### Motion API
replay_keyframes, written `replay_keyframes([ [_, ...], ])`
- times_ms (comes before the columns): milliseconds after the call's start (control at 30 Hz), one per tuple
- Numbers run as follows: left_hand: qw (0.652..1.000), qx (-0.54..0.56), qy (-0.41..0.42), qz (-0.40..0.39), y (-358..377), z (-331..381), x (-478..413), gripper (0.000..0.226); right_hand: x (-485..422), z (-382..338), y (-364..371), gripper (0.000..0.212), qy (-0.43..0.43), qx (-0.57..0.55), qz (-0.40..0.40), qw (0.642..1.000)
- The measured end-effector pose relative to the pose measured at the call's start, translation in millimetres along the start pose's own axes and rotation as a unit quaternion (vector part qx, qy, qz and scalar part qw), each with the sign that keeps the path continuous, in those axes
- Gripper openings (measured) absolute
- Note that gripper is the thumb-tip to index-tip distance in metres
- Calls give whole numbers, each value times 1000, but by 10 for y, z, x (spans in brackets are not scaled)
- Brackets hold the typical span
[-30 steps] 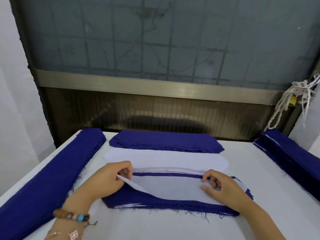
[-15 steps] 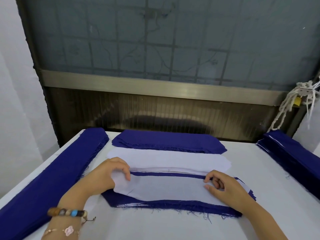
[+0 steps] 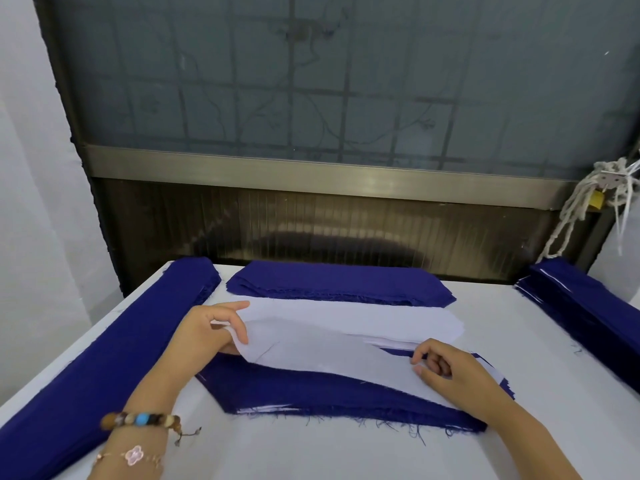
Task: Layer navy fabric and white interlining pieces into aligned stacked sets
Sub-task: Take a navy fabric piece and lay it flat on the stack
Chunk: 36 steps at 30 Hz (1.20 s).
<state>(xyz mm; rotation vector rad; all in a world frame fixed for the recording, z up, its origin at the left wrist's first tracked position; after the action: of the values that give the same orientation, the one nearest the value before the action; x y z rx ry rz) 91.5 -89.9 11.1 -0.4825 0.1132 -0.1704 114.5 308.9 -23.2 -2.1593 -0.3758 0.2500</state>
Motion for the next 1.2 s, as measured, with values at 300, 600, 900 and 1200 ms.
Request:
replay_keyframes([
  [300, 984, -178, -16, 5, -27, -54, 28, 28, 0, 59, -57, 18, 21, 63, 20, 998],
  [600, 969, 84, -227, -56, -72, -13, 53, 24, 7, 230, -112, 18, 102, 63, 58, 991],
  [900, 891, 385, -230, -71, 20, 0, 60, 53, 18, 199, -103, 14, 108, 44, 60, 991],
  [1200, 900, 311, -185, -245, 143, 30, 118, 64, 20, 200, -111, 13, 110, 43, 57, 991],
])
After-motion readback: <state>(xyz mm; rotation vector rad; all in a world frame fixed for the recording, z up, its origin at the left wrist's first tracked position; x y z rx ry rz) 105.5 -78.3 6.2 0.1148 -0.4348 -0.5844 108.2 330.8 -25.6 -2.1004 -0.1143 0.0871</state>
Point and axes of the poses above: each hand's wrist, its own x-axis away from the middle knuckle, its own y-axis out of the palm, z = x × y, the point moved 1 cm from there along -x, towards the middle knuckle, and after that the axes turned 12 degrees about -z, right-handed, at the moved point
